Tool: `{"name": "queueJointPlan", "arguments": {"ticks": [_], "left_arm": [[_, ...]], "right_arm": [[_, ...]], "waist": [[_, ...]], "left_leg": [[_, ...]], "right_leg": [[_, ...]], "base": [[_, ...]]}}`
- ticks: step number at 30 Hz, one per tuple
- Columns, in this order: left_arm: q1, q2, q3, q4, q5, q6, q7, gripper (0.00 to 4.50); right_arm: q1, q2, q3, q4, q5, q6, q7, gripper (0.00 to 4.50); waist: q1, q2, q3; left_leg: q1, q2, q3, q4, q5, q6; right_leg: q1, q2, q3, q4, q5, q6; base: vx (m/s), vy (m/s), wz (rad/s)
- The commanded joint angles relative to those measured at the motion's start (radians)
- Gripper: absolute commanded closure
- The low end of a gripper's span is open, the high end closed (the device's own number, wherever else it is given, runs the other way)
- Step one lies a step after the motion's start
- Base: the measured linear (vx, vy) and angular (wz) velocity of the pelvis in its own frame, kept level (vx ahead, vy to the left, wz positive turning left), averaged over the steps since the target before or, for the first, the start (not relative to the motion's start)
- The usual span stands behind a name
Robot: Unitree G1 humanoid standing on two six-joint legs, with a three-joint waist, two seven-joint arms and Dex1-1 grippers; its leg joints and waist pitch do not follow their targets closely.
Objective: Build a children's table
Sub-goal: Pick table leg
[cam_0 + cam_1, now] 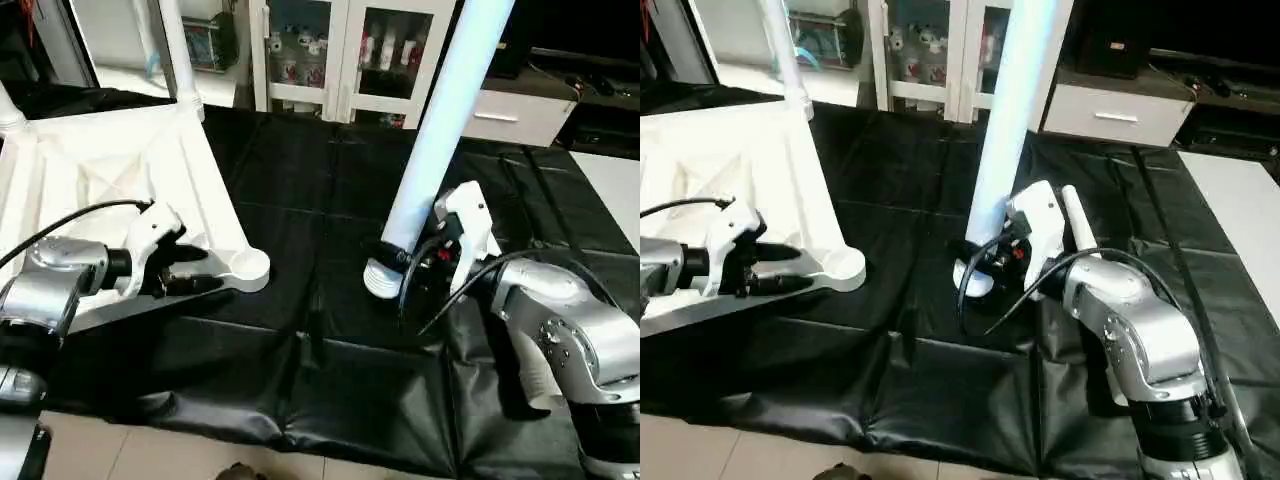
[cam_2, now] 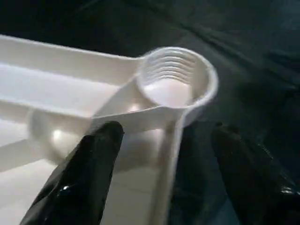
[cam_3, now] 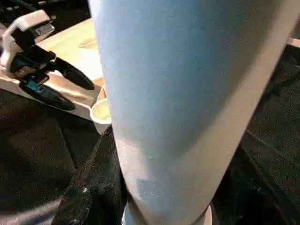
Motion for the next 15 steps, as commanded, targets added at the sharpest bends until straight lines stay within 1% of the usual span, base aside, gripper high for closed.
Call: {"name": "queueJointPlan", "arguments": {"ticks": [1,2,3,4,5,7,9,10,12,14,15], "left_arm": [[0.013,-0.002,-0.017,-0.015,0.017,0.000,0.009,1.01],[0.016,-0.016,-0.026,0.008,0.043,-0.017,0.045,1.01],[0.017,-0.027,-0.032,0.026,0.062,-0.030,0.073,1.01],[0.011,-0.039,-0.037,0.052,0.080,-0.036,0.105,1.01],[0.008,-0.045,-0.039,0.067,0.090,-0.037,0.123,1.01],[0.002,-0.052,-0.042,0.088,0.098,-0.040,0.133,1.01],[0.000,-0.053,-0.042,0.094,0.103,-0.038,0.138,1.01],[0.000,-0.054,-0.042,0.095,0.104,-0.038,0.139,1.36],[-0.002,-0.055,-0.040,0.098,0.107,-0.029,0.142,1.42],[-0.001,-0.056,-0.039,0.098,0.109,-0.027,0.141,1.71],[0.003,-0.055,-0.038,0.092,0.108,-0.022,0.136,1.71]], "right_arm": [[-0.001,-0.013,0.002,-0.039,0.008,0.015,0.008,2.62],[-0.002,-0.016,0.002,-0.043,0.011,0.021,0.009,2.62],[-0.003,-0.019,0.002,-0.047,0.013,0.025,0.010,2.62],[-0.006,-0.022,0.002,-0.048,0.017,0.030,0.015,2.62],[-0.008,-0.023,0.002,-0.048,0.018,0.032,0.018,2.62],[-0.014,-0.024,0.004,-0.045,0.018,0.033,0.020,2.62],[-0.019,-0.025,0.007,-0.039,0.015,0.030,0.021,2.62],[-0.020,-0.025,0.008,-0.038,0.015,0.030,0.021,2.62],[-0.024,-0.025,0.014,-0.032,0.014,0.025,0.026,2.62],[-0.025,-0.025,0.016,-0.032,0.014,0.025,0.027,2.62],[-0.023,-0.024,0.018,-0.033,0.014,0.025,0.028,2.62]], "waist": [[-0.002,0.009,-0.065],[-0.001,0.011,-0.064],[-0.001,0.007,-0.065],[-0.001,0.003,-0.064],[0.001,0.006,-0.065],[0.000,0.006,-0.063],[0.001,0.006,-0.064],[0.001,-0.001,-0.064],[0.000,-0.001,-0.064],[0.000,-0.001,-0.064],[0.000,-0.005,-0.064]], "left_leg": [[0.022,0.074,-0.027,-0.075,-0.200,-0.034],[0.021,0.074,-0.029,-0.075,-0.197,-0.033],[0.022,0.075,-0.028,-0.074,-0.186,-0.024],[0.021,0.074,-0.027,-0.073,-0.181,-0.020],[0.022,0.075,-0.028,-0.073,-0.180,-0.016],[0.022,0.074,-0.027,-0.074,-0.186,-0.016],[0.022,0.075,-0.029,-0.074,-0.188,-0.020],[0.021,0.074,-0.028,-0.073,-0.177,-0.016],[0.022,0.075,-0.028,-0.074,-0.178,-0.015],[0.021,0.075,-0.027,-0.074,-0.179,-0.015],[0.020,0.074,-0.027,-0.074,-0.176,-0.014]], "right_leg": [[0.037,-0.124,0.067,-0.087,-0.166,-0.194],[0.038,-0.125,0.067,-0.087,-0.172,-0.192],[0.038,-0.125,0.067,-0.088,-0.183,-0.179],[0.037,-0.124,0.067,-0.089,-0.185,-0.176],[0.037,-0.125,0.067,-0.091,-0.190,-0.173],[0.034,-0.123,0.066,-0.093,-0.202,-0.171],[0.036,-0.126,0.066,-0.093,-0.212,-0.167],[0.035,-0.126,0.066,-0.090,-0.212,-0.164],[0.033,-0.126,0.066,-0.092,-0.224,-0.161],[0.033,-0.126,0.066,-0.093,-0.225,-0.161],[0.034,-0.125,0.066,-0.092,-0.221,-0.160]], "base": [[0.000,0.000,0.00],[0.000,0.000,0.00],[0.000,0.000,0.00],[0.000,0.000,0.00],[0.000,0.000,0.00],[0.000,0.000,0.00],[0.000,0.000,0.00],[0.000,0.000,0.00],[0.000,0.000,0.00],[0.000,0.000,0.00],[0.000,0.000,0.00]]}}
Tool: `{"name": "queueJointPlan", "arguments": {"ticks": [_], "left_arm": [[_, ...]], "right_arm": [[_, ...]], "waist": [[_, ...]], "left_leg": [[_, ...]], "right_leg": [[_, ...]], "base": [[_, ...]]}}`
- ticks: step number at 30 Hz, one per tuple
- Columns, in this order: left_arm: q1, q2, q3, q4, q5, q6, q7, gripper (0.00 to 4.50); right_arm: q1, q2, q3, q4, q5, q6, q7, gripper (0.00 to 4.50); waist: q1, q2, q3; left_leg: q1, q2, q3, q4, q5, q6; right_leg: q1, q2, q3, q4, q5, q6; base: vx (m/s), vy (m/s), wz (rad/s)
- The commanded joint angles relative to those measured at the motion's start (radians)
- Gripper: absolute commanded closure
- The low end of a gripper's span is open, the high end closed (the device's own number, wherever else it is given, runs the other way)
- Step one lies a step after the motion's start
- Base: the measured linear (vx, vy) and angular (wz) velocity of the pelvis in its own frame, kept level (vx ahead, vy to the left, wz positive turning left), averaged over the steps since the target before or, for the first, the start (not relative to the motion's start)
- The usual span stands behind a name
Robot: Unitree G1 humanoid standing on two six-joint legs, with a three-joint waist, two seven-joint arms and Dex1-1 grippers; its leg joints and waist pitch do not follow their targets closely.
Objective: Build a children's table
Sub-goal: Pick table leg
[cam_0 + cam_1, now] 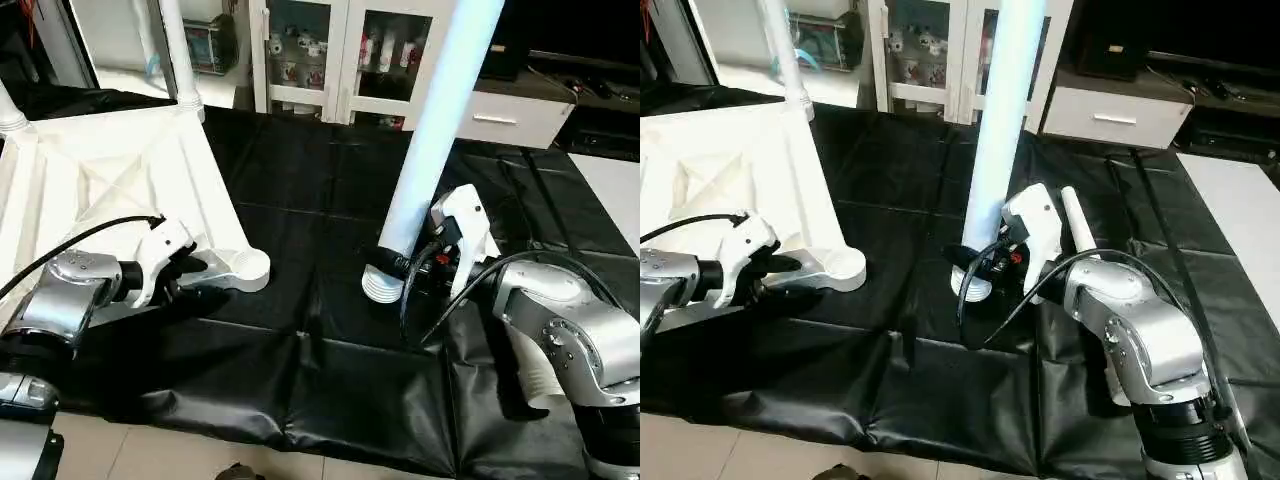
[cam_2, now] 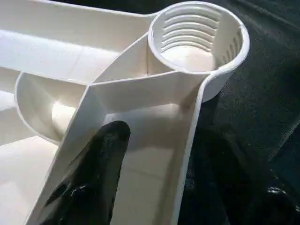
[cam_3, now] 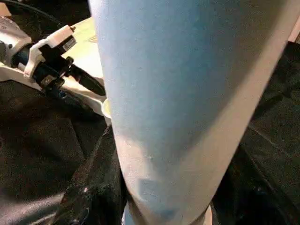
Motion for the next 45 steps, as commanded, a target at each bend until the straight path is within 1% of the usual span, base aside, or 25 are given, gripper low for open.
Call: {"name": "queueJointPlan", "arguments": {"ticks": [1,4,5,10,13,14,15,17,22,23,24,25,29,30,32,33,36,37,39,40,41,42,43,44,45], "left_arm": [[0.011,-0.008,-0.017,0.017,0.014,0.019,0.002,1.81],[0.027,-0.009,-0.014,-0.001,0.013,0.033,-0.015,2.00],[0.032,-0.008,-0.015,-0.007,0.012,0.037,-0.019,2.25],[0.057,-0.001,-0.025,-0.039,0.014,0.048,-0.035,2.57],[0.072,0.008,-0.031,-0.071,0.016,0.060,-0.047,2.79],[0.076,0.015,-0.036,-0.083,0.021,0.061,-0.055,2.96],[0.080,0.019,-0.043,-0.087,0.032,0.058,-0.052,2.96],[0.090,0.025,-0.058,-0.101,0.051,0.062,-0.053,3.14],[0.109,0.018,-0.057,-0.142,0.049,0.082,-0.043,3.55],[0.115,0.012,-0.053,-0.152,0.050,0.082,-0.030,3.64],[0.123,0.007,-0.052,-0.168,0.050,0.086,-0.024,3.72],[0.141,-0.001,-0.053,-0.197,0.047,0.090,-0.018,3.81],[0.185,-0.008,-0.064,-0.267,0.041,0.100,-0.025,4.05],[0.207,-0.008,-0.078,-0.302,0.047,0.094,-0.030,4.10],[0.216,-0.009,-0.087,-0.319,0.053,0.087,-0.032,4.16],[0.227,-0.018,-0.105,-0.351,0.058,0.082,-0.035,4.30],[0.234,-0.037,-0.123,-0.410,0.057,0.104,-0.033,4.47],[0.235,-0.050,-0.141,-0.438,0.066,0.112,-0.033,4.47],[0.236,-0.056,-0.149,-0.449,0.071,0.115,-0.033,4.47],[0.236,-0.060,-0.156,-0.458,0.081,0.113,-0.028,4.47],[0.238,-0.063,-0.163,-0.474,0.087,0.115,-0.027,4.47],[0.238,-0.063,-0.163,-0.474,0.087,0.115,-0.027,4.47],[0.239,-0.064,-0.167,-0.495,0.092,0.119,-0.023,4.47],[0.241,-0.071,-0.176,-0.533,0.088,0.131,-0.027,4.47],[0.241,-0.071,-0.176,-0.533,0.088,0.131,-0.027,4.47]], "right_arm": [[-0.020,-0.011,0.001,-0.008,0.007,0.005,0.005,2.62],[-0.014,-0.010,0.011,-0.009,0.008,0.004,0.016,2.62],[-0.013,-0.010,0.013,-0.008,0.008,0.003,0.019,2.62],[-0.023,-0.007,0.019,0.006,0.005,-0.003,0.027,2.62],[-0.033,-0.007,0.019,0.008,0.009,0.001,0.030,2.62],[-0.040,-0.008,0.019,0.010,0.011,0.002,0.032,2.62],[-0.047,-0.005,0.022,0.025,0.007,-0.007,0.036,2.62],[-0.053,-0.003,0.032,0.048,-0.009,-0.027,0.039,2.62],[-0.059,0.001,0.024,0.053,-0.004,-0.029,0.042,2.62],[-0.062,0.006,0.020,0.061,-0.003,-0.033,0.041,2.62],[-0.066,0.010,0.018,0.070,-0.003,-0.036,0.040,2.62],[-0.071,0.016,0.018,0.080,-0.003,-0.039,0.037,2.62],[-0.084,0.032,0.020,0.102,0.001,-0.040,0.033,2.62],[-0.095,0.048,0.016,0.118,0.008,-0.037,0.028,2.62],[-0.103,0.058,0.011,0.128,0.014,-0.034,0.024,2.62],[-0.119,0.076,-0.004,0.143,0.026,-0.028,0.016,2.62],[-0.134,0.087,-0.021,0.156,0.042,-0.027,0.015,2.62],[-0.138,0.093,-0.027,0.163,0.049,-0.028,0.014,2.62],[-0.137,0.094,-0.027,0.165,0.048,-0.030,0.014,2.62],[-0.137,0.096,-0.024,0.167,0.044,-0.031,0.014,2.62],[-0.136,0.100,-0.024,0.167,0.046,-0.027,0.015,2.62],[-0.136,0.100,-0.024,0.167,0.046,-0.027,0.015,2.62],[-0.135,0.103,-0.022,0.168,0.048,-0.025,0.016,2.62],[-0.138,0.104,-0.016,0.177,0.047,-0.026,0.023,2.62],[-0.138,0.104,-0.016,0.177,0.047,-0.026,0.023,2.62]], "waist": [[0.000,0.002,-0.062],[0.001,-0.003,-0.062],[0.001,-0.001,-0.061],[0.001,0.000,-0.062],[0.002,-0.007,-0.062],[0.001,-0.006,-0.062],[0.004,0.010,-0.061],[-0.001,0.006,-0.060],[0.004,-0.004,-0.065],[0.004,-0.013,-0.067],[0.005,-0.011,-0.066],[0.005,-0.022,-0.066],[0.005,-0.021,-0.067],[0.003,-0.016,-0.066],[0.003,-0.019,-0.064],[0.006,-0.002,-0.065],[0.008,-0.007,-0.066],[0.011,-0.017,-0.065],[0.017,-0.018,-0.064],[0.020,-0.026,-0.064],[0.024,-0.022,-0.065],[0.026,-0.028,-0.063],[0.028,-0.025,-0.064],[0.026,-0.035,-0.064],[0.029,-0.032,-0.065]], "left_leg": [[0.019,0.073,-0.029,-0.074,-0.172,-0.012],[0.019,0.074,-0.029,-0.074,-0.172,-0.010],[0.017,0.073,-0.029,-0.074,-0.173,-0.009],[0.018,0.075,-0.030,-0.076,-0.165,-0.006],[0.019,0.076,-0.029,-0.076,-0.171,-0.009],[0.019,0.075,-0.029,-0.076,-0.170,-0.008],[0.019,0.074,-0.031,-0.077,-0.178,-0.011],[0.021,0.075,-0.032,-0.079,-0.214,-0.024],[0.019,0.076,-0.031,-0.078,-0.172,-0.016],[0.017,0.075,-0.029,-0.076,-0.153,-0.007],[0.018,0.074,-0.028,-0.077,-0.151,-0.004],[0.016,0.077,-0.029,-0.076,-0.147,0.000],[0.021,0.079,-0.028,-0.079,-0.149,-0.001],[0.021,0.079,-0.029,-0.079,-0.157,-0.003],[0.022,0.077,-0.027,-0.080,-0.171,-0.007],[0.024,0.077,-0.028,-0.080,-0.181,-0.016],[0.027,0.077,-0.026,-0.081,-0.202,-0.025],[0.028,0.077,-0.023,-0.079,-0.196,-0.019],[0.027,0.076,-0.021,-0.079,-0.187,-0.013],[0.026,0.077,-0.018,-0.080,-0.185,-0.010],[0.027,0.076,-0.018,-0.079,-0.183,-0.010],[0.026,0.077,-0.017,-0.080,-0.188,-0.009],[0.027,0.079,-0.017,-0.081,-0.193,-0.013],[0.028,0.080,-0.015,-0.083,-0.197,-0.016],[0.029,0.080,-0.017,-0.082,-0.195,-0.017]], "right_leg": [[0.033,-0.126,0.066,-0.092,-0.217,-0.160],[0.033,-0.127,0.066,-0.092,-0.223,-0.158],[0.032,-0.128,0.066,-0.093,-0.231,-0.157],[0.030,-0.127,0.065,-0.091,-0.215,-0.159],[0.032,-0.129,0.065,-0.089,-0.216,-0.161],[0.030,-0.128,0.065,-0.090,-0.220,-0.160],[0.028,-0.128,0.065,-0.092,-0.233,-0.157],[0.028,-0.127,0.066,-0.096,-0.263,-0.153],[0.033,-0.127,0.064,-0.086,-0.188,-0.168],[0.034,-0.127,0.063,-0.082,-0.160,-0.174],[0.033,-0.127,0.062,-0.084,-0.157,-0.174],[0.035,-0.131,0.062,-0.081,-0.159,-0.178],[0.030,-0.128,0.060,-0.082,-0.158,-0.173],[0.029,-0.128,0.061,-0.083,-0.161,-0.176],[0.028,-0.127,0.062,-0.087,-0.179,-0.173],[0.026,-0.128,0.063,-0.088,-0.178,-0.173],[0.027,-0.127,0.063,-0.088,-0.184,-0.175],[0.026,-0.127,0.063,-0.087,-0.187,-0.174],[0.024,-0.128,0.062,-0.089,-0.205,-0.167],[0.024,-0.127,0.061,-0.090,-0.216,-0.158],[0.023,-0.129,0.061,-0.089,-0.221,-0.156],[0.022,-0.131,0.060,-0.090,-0.243,-0.148],[0.020,-0.133,0.060,-0.091,-0.253,-0.142],[0.019,-0.130,0.059,-0.091,-0.250,-0.138],[0.019,-0.132,0.058,-0.087,-0.245,-0.139]], "base": [[0.000,0.000,0.00],[0.000,0.000,0.00],[0.000,0.000,0.00],[0.000,0.000,0.00],[0.000,0.000,0.00],[0.000,0.000,0.00],[0.000,0.000,0.00],[0.000,0.000,0.00],[0.000,0.000,0.00],[0.000,0.000,0.00],[0.000,0.000,0.00],[0.000,0.000,0.00],[0.000,0.000,0.00],[0.000,0.000,0.00],[0.000,0.000,0.00],[0.000,0.000,0.00],[0.000,0.000,0.00],[0.000,0.000,0.00],[0.000,0.000,0.00],[0.000,0.000,0.00],[0.000,0.000,0.00],[0.000,0.000,0.00],[0.000,0.000,0.00],[0.000,0.000,0.00],[0.000,0.000,0.00]]}}
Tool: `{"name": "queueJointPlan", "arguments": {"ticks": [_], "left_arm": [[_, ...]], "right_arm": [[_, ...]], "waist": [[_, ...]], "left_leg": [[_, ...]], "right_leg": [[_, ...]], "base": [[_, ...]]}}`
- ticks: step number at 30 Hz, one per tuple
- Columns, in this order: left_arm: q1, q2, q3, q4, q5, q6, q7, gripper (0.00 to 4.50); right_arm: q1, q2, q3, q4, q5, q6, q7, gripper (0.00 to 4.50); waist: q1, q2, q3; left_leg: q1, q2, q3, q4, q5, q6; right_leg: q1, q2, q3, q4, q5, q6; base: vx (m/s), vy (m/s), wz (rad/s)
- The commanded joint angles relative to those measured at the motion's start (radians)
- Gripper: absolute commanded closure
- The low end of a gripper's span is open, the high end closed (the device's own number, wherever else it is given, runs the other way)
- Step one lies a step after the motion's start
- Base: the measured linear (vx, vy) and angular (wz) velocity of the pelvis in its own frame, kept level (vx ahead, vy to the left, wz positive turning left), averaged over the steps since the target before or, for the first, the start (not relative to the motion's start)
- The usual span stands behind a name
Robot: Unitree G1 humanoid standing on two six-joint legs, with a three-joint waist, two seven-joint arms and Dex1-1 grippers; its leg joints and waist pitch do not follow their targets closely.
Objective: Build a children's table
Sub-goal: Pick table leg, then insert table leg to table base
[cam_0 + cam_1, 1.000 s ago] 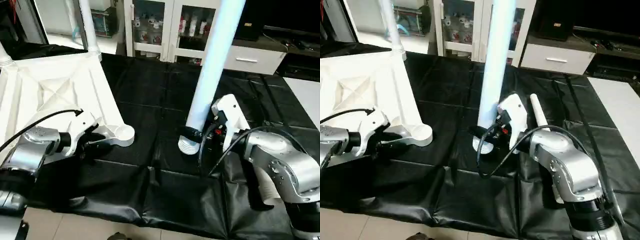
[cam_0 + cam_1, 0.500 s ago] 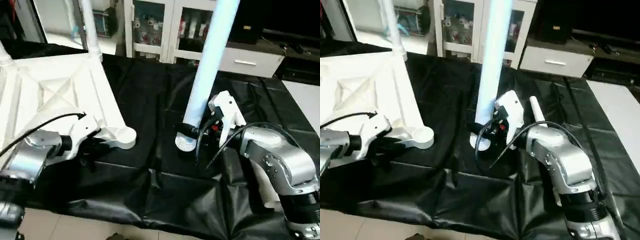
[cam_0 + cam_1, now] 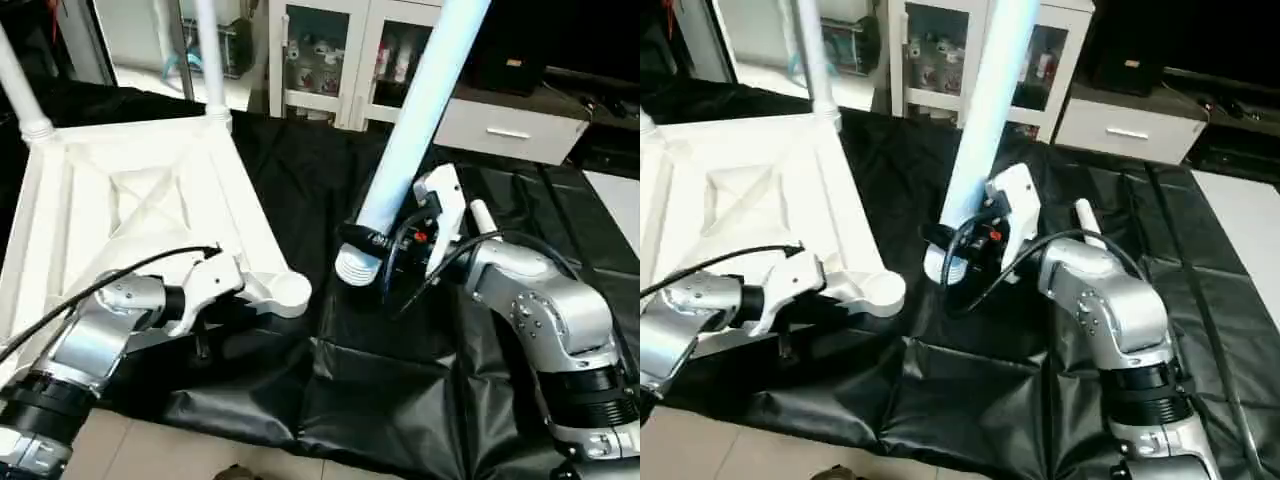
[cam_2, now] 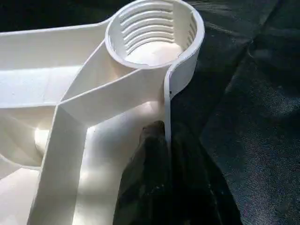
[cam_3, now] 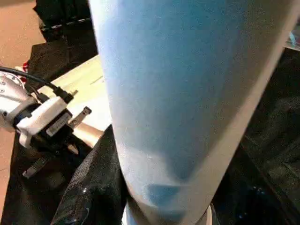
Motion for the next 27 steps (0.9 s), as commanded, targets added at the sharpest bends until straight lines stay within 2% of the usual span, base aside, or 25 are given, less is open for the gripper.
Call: {"name": "queueJointPlan", "arguments": {"ticks": [1,2,3,4,6,7,8,9,10,15,17,19,22,24,25,27], "left_arm": [[0.029,-0.030,-0.079,-0.021,0.006,0.007,-0.017,4.47],[0.026,-0.031,-0.080,-0.020,0.021,-0.001,-0.001,4.47],[0.024,-0.033,-0.077,-0.015,0.035,-0.010,0.019,4.47],[0.022,-0.036,-0.069,-0.006,0.049,-0.021,0.046,4.04],[0.027,-0.039,-0.041,-0.003,0.031,0.009,0.058,3.92],[0.030,-0.038,-0.037,-0.007,0.027,0.017,0.058,3.92],[0.050,-0.030,-0.014,-0.035,0.011,0.034,0.060,3.92],[0.053,-0.030,-0.008,-0.040,0.009,0.036,0.063,3.63],[0.063,-0.027,0.007,-0.051,0.004,0.036,0.073,3.54],[0.077,0.003,0.017,-0.057,0.002,0.047,0.055,3.53],[0.079,0.015,0.018,-0.046,0.004,0.046,0.044,3.53],[0.083,0.031,0.012,-0.042,0.006,0.051,0.024,3.53],[0.081,0.048,0.003,-0.037,0.010,0.056,0.006,3.53],[0.069,0.055,-0.001,-0.023,0.014,0.056,0.001,3.53],[0.067,0.056,-0.001,-0.022,0.014,0.056,0.000,3.72],[0.048,0.061,-0.005,-0.005,0.014,0.063,-0.004,3.90]], "right_arm": [[-0.020,-0.005,-0.008,0.017,0.009,-0.002,0.005,2.62],[-0.022,-0.005,-0.005,0.022,0.008,-0.002,0.005,2.62],[-0.024,-0.004,-0.004,0.023,0.009,0.000,0.006,2.62],[-0.024,-0.004,-0.002,0.021,0.011,0.004,0.008,2.62],[-0.022,-0.005,0.003,0.013,0.013,0.008,0.012,2.62],[-0.021,-0.005,0.004,0.010,0.013,0.009,0.012,2.62],[-0.017,-0.006,0.010,0.005,0.008,0.009,0.015,2.62],[-0.016,-0.007,0.011,0.003,0.008,0.009,0.015,2.62],[-0.013,-0.007,0.011,-0.002,0.007,0.011,0.015,2.62],[-0.008,-0.010,0.009,-0.008,0.008,0.011,0.014,2.62],[-0.005,-0.013,0.007,-0.014,0.011,0.013,0.013,2.62],[-0.002,-0.017,0.004,-0.018,0.011,0.014,0.012,2.62],[0.001,-0.022,-0.001,-0.019,0.008,0.012,0.010,2.62],[0.002,-0.020,-0.002,-0.020,0.007,0.011,0.008,2.62],[0.001,-0.020,-0.003,-0.020,0.007,0.010,0.008,2.62],[-0.001,-0.018,-0.004,-0.017,0.007,0.007,0.007,2.62]], "waist": [[-0.004,-0.005,-0.049],[-0.002,-0.011,-0.048],[-0.002,-0.011,-0.048],[0.002,-0.009,-0.048],[0.004,-0.014,-0.046],[0.006,-0.013,-0.046],[0.009,-0.006,-0.047],[0.008,-0.008,-0.046],[0.008,-0.008,-0.047],[0.005,-0.013,-0.049],[0.001,-0.007,-0.050],[-0.004,-0.008,-0.050],[-0.013,-0.001,-0.049],[-0.016,-0.002,-0.048],[-0.017,-0.001,-0.048],[-0.019,0.008,-0.047]], "left_leg": [[0.029,0.081,-0.037,-0.079,-0.191,-0.023],[0.029,0.080,-0.036,-0.079,-0.188,-0.021],[0.029,0.080,-0.036,-0.079,-0.188,-0.021],[0.030,0.080,-0.036,-0.078,-0.190,-0.020],[0.029,0.080,-0.035,-0.079,-0.198,-0.022],[0.029,0.079,-0.035,-0.079,-0.204,-0.024],[0.030,0.082,-0.038,-0.081,-0.222,-0.036],[0.030,0.082,-0.039,-0.083,-0.230,-0.041],[0.030,0.083,-0.040,-0.085,-0.246,-0.051],[0.028,0.079,-0.040,-0.085,-0.233,-0.057],[0.027,0.079,-0.039,-0.084,-0.225,-0.056],[0.026,0.078,-0.040,-0.084,-0.223,-0.053],[0.026,0.079,-0.042,-0.087,-0.244,-0.061],[0.027,0.079,-0.043,-0.086,-0.256,-0.063],[0.028,0.079,-0.042,-0.086,-0.259,-0.063],[0.029,0.079,-0.045,-0.087,-0.281,-0.069]], "right_leg": [[0.015,-0.110,0.059,-0.089,-0.233,-0.149],[0.015,-0.111,0.059,-0.090,-0.233,-0.146],[0.015,-0.111,0.059,-0.090,-0.233,-0.146],[0.013,-0.113,0.059,-0.091,-0.241,-0.141],[0.013,-0.113,0.058,-0.092,-0.258,-0.131],[0.013,-0.115,0.059,-0.093,-0.269,-0.129],[0.011,-0.117,0.059,-0.093,-0.284,-0.127],[0.011,-0.116,0.058,-0.094,-0.288,-0.126],[0.011,-0.115,0.058,-0.094,-0.284,-0.126],[0.015,-0.111,0.058,-0.088,-0.219,-0.132],[0.016,-0.111,0.059,-0.087,-0.198,-0.137],[0.018,-0.111,0.058,-0.087,-0.197,-0.139],[0.018,-0.109,0.057,-0.088,-0.210,-0.141],[0.017,-0.111,0.057,-0.090,-0.225,-0.146],[0.016,-0.111,0.058,-0.091,-0.231,-0.146],[0.016,-0.112,0.058,-0.092,-0.243,-0.151]], "base": [[0.000,0.000,0.00],[0.000,0.000,0.00],[0.000,0.000,0.00],[0.000,0.000,0.00],[0.000,0.000,0.00],[0.000,0.000,0.00],[0.000,0.000,0.00],[0.000,0.000,0.00],[0.000,0.000,0.00],[0.000,0.000,0.00],[0.000,0.000,0.00],[0.000,0.000,0.00],[0.000,0.000,0.00],[0.000,0.000,0.00],[0.000,0.000,0.00],[0.000,0.000,0.00]]}}
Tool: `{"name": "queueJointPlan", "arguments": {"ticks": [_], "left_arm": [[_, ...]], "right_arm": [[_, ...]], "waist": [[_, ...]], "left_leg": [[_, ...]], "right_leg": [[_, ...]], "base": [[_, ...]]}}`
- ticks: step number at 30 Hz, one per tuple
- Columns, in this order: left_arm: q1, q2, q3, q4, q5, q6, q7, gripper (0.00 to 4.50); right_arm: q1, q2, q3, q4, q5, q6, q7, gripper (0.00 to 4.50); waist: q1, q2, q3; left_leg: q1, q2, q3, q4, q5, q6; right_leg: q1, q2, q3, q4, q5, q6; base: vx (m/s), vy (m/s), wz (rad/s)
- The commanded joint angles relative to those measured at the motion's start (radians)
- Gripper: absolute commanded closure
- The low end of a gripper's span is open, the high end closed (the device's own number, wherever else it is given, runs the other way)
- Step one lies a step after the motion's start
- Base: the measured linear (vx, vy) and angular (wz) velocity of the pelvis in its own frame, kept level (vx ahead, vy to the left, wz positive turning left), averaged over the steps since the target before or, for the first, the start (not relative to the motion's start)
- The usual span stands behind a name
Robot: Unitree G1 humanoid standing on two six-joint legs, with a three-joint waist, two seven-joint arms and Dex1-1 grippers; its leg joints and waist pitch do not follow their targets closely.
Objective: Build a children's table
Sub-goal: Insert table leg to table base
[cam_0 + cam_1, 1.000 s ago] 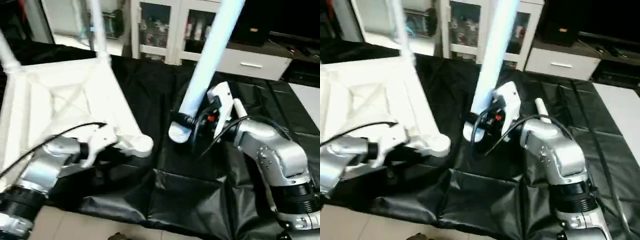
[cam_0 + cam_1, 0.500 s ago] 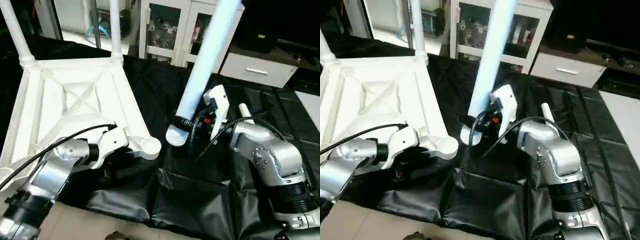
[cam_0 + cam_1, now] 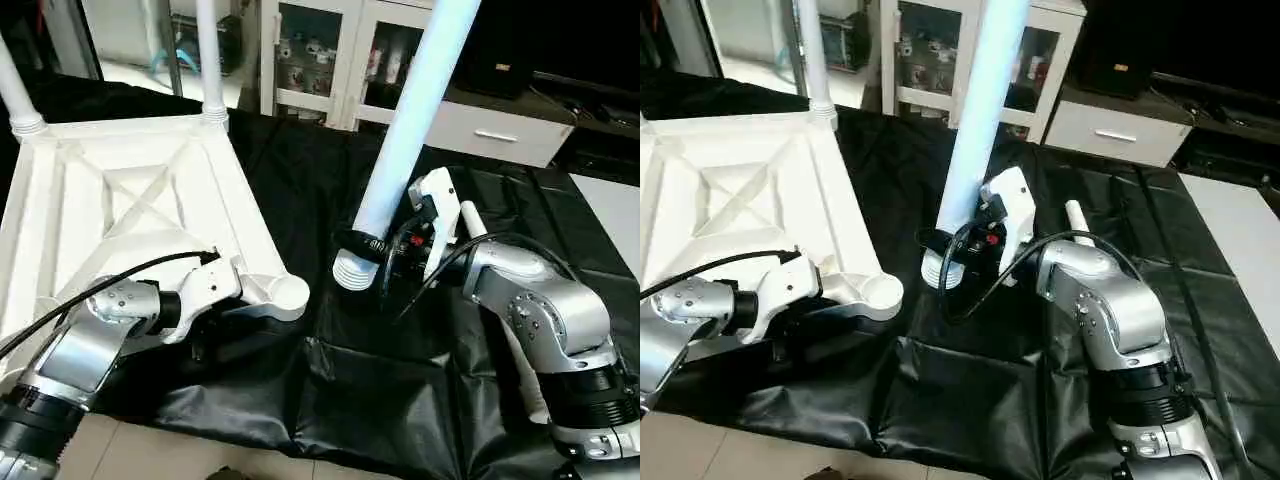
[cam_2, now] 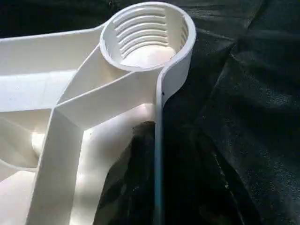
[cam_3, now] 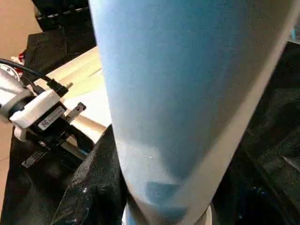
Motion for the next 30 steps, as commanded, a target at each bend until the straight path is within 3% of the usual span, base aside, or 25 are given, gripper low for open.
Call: {"name": "queueJointPlan", "arguments": {"ticks": [1,4,8,11,14,20,25,30], "left_arm": [[0.007,0.013,-0.035,0.055,0.026,0.035,-0.008,3.90],[-0.005,0.022,-0.035,0.066,0.027,0.053,-0.020,4.28],[-0.008,0.018,-0.039,0.074,0.028,0.051,-0.023,4.44],[-0.009,-0.001,-0.077,0.090,0.050,0.012,-0.018,4.44],[-0.004,-0.028,-0.106,0.076,0.049,-0.018,-0.028,4.44],[-0.021,-0.079,-0.149,0.055,0.055,-0.035,-0.035,4.44],[-0.055,-0.079,-0.162,0.093,0.080,-0.071,-0.038,4.50],[-0.062,-0.052,-0.162,0.102,0.101,-0.097,-0.067,4.50]], "right_arm": [[-0.002,-0.007,-0.022,-0.014,0.007,0.003,-0.005,2.62],[-0.004,-0.003,-0.020,-0.014,0.008,-0.001,-0.005,2.62],[-0.010,0.000,-0.016,-0.004,0.009,-0.007,0.000,2.62],[-0.022,0.007,-0.008,0.015,0.009,-0.016,0.011,2.62],[-0.032,0.015,-0.006,0.023,0.019,-0.011,0.022,2.62],[-0.038,0.013,0.034,0.006,0.038,0.021,0.072,2.62],[-0.036,0.013,0.090,0.029,0.002,0.018,0.094,2.62],[-0.051,0.027,0.124,0.115,-0.052,-0.024,0.095,2.62]], "waist": [[0.001,0.026,-0.049],[0.002,0.031,-0.048],[0.003,0.032,-0.050],[0.004,0.035,-0.051],[0.006,0.034,-0.049],[0.021,0.041,-0.052],[0.036,0.043,-0.051],[0.036,0.042,-0.051]], "left_leg": [[0.027,0.079,-0.050,-0.085,-0.282,-0.071],[0.029,0.079,-0.050,-0.085,-0.279,-0.072],[0.025,0.080,-0.051,-0.086,-0.264,-0.070],[0.027,0.080,-0.050,-0.085,-0.263,-0.070],[0.028,0.080,-0.049,-0.085,-0.277,-0.068],[0.028,0.082,-0.047,-0.083,-0.250,-0.054],[0.032,0.083,-0.048,-0.086,-0.278,-0.067],[0.029,0.083,-0.051,-0.088,-0.290,-0.079]], "right_leg": [[0.017,-0.105,0.062,-0.094,-0.242,-0.155],[0.016,-0.106,0.062,-0.093,-0.232,-0.161],[0.020,-0.106,0.060,-0.089,-0.199,-0.172],[0.019,-0.105,0.060,-0.087,-0.165,-0.181],[0.020,-0.108,0.061,-0.091,-0.188,-0.182],[0.019,-0.109,0.062,-0.090,-0.181,-0.176],[0.015,-0.110,0.063,-0.095,-0.226,-0.154],[0.015,-0.114,0.063,-0.095,-0.242,-0.152]], "base": [[0.000,0.000,0.00],[0.000,0.000,0.00],[0.000,0.000,0.00],[0.000,0.000,0.00],[0.000,0.000,0.00],[0.000,0.000,0.00],[0.000,0.000,0.00],[0.000,0.000,0.00]]}}
